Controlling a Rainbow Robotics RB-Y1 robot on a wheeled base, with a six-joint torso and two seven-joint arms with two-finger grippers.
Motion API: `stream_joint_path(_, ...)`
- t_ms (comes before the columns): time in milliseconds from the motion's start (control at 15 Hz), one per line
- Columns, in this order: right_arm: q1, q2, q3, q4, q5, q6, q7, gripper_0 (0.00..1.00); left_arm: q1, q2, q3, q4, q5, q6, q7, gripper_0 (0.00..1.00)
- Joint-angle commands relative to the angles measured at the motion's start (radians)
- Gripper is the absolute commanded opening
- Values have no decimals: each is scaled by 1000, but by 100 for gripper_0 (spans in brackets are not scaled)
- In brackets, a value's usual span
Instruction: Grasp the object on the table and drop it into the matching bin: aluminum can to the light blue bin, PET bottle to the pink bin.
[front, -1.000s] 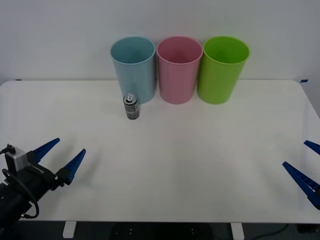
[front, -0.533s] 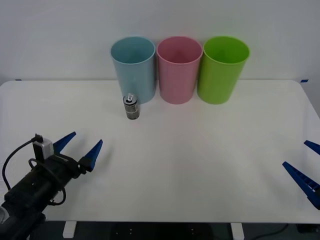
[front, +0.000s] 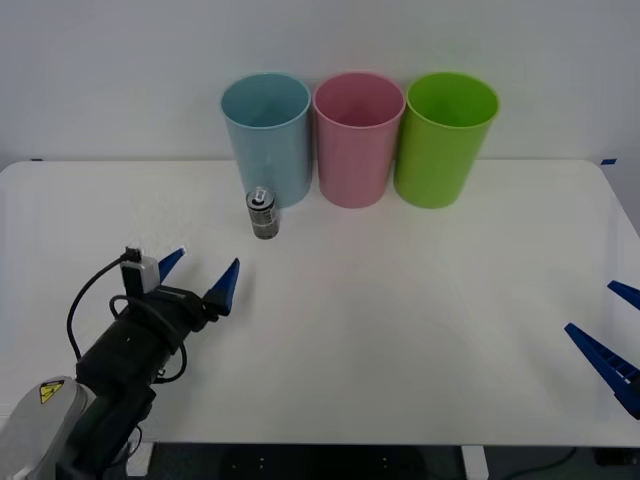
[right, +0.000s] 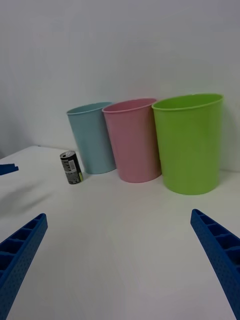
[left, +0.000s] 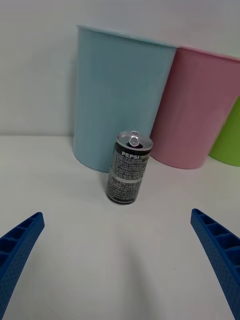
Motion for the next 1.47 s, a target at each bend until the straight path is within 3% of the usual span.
stream_joint_path(67,0,0,0,0,0,0,0,100,-66,-40,3,71,-41,4,-3,100)
stream_joint_path(600,0,0,0,0,0,0,0,100,-303,-92,-8,339,-96,78,-23,100)
stream_joint_path(1467,0,0,0,0,0,0,0,100,-528,-129,-31,588,-119,213,-45,100)
